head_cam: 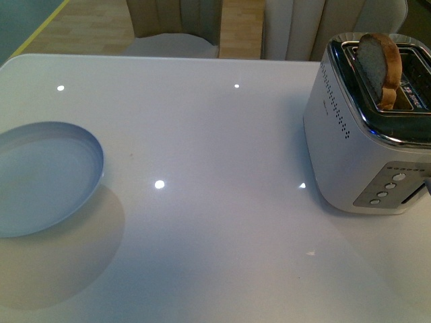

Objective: Left arm holds plate, right arm toasts bread

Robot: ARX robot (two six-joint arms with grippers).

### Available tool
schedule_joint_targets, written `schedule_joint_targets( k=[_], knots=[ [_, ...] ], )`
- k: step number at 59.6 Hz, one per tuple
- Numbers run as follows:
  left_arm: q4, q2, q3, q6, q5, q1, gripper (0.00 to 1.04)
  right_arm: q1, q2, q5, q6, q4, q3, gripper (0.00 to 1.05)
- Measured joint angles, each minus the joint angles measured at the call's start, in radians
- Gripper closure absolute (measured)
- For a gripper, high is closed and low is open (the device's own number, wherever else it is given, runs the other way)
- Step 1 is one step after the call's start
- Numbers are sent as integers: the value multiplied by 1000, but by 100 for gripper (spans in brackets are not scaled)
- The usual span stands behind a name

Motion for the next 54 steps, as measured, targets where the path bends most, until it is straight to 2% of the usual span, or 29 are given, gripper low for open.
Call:
schedule_joint_targets(
  k=[54],
  knots=[
    [86, 267, 135, -24, 49, -2, 102, 0, 0, 0, 0, 0, 0, 9]
  ],
)
